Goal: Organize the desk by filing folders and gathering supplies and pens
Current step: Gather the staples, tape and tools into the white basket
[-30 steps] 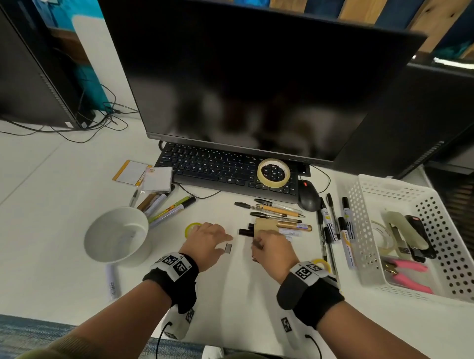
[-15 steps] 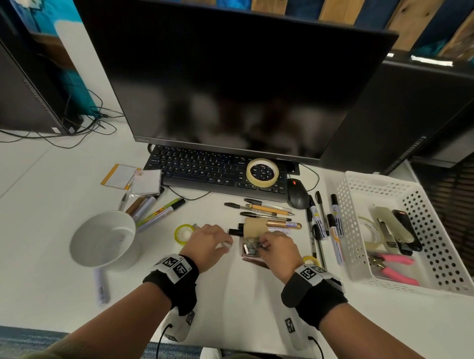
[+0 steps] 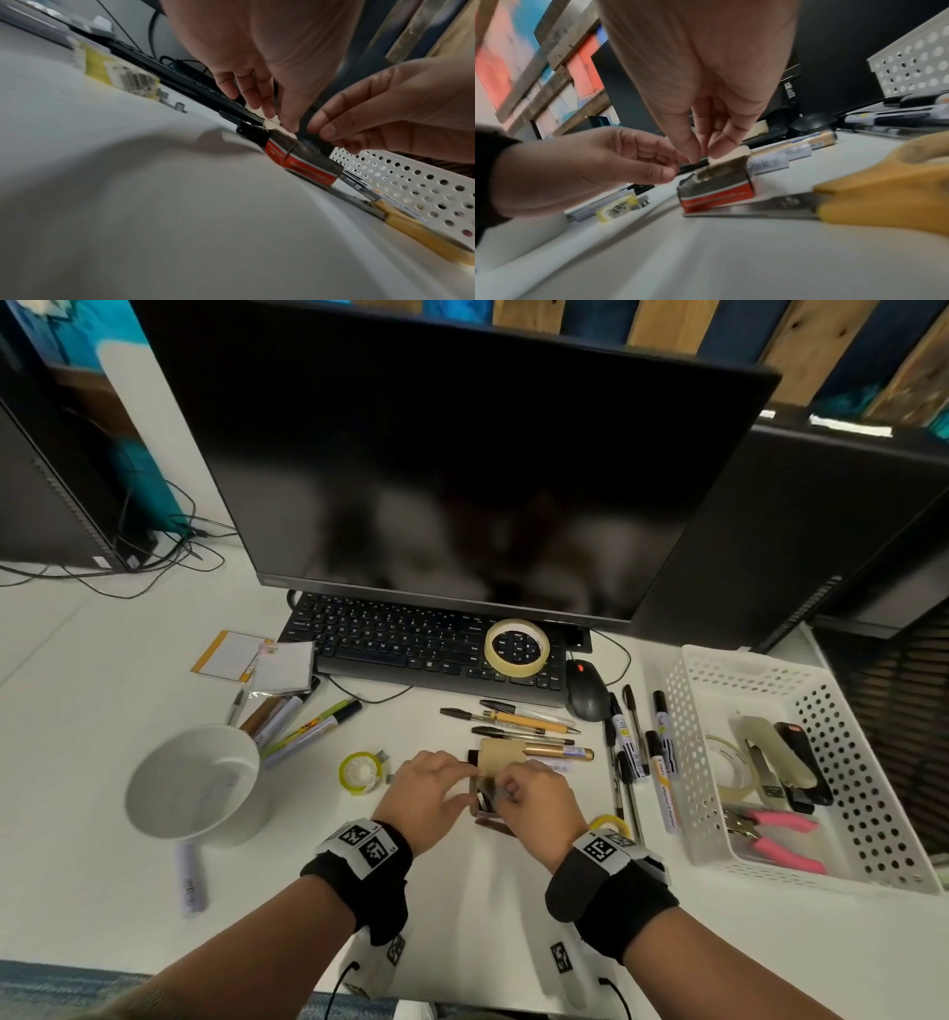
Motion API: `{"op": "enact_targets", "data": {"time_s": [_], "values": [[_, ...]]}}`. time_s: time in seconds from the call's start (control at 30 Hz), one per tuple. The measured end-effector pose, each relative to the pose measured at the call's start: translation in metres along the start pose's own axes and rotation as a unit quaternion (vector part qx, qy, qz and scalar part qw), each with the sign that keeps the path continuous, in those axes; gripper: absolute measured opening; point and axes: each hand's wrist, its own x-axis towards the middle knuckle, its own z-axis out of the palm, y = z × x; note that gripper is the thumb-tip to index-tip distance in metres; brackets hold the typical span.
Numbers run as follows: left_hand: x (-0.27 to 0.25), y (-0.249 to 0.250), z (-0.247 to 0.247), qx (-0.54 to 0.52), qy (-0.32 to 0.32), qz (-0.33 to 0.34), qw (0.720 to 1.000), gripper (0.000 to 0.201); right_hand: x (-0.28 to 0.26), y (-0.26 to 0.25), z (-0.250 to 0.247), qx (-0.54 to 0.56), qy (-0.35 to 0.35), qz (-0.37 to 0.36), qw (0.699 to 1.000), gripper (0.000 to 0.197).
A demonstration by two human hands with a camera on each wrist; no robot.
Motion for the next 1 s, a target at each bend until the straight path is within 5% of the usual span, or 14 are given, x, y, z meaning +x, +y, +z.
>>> {"op": "enact_targets", "data": {"time_s": [0.33, 1.0], "values": [[-0.035, -0.031, -0.015, -0.047, 0.091, -0.139, 0.985, 0.021, 0.014, -0.049, 0.029, -0.016, -0.096, -0.071, 0.993, 0.031], [-0.015, -0.061, -0.041, 0.047, -0.012, -0.255, 0.966, 0.033, 0.054, -0.082, 0.06, -0.048, -0.164, -0.074, 0.982, 0.037]]}}
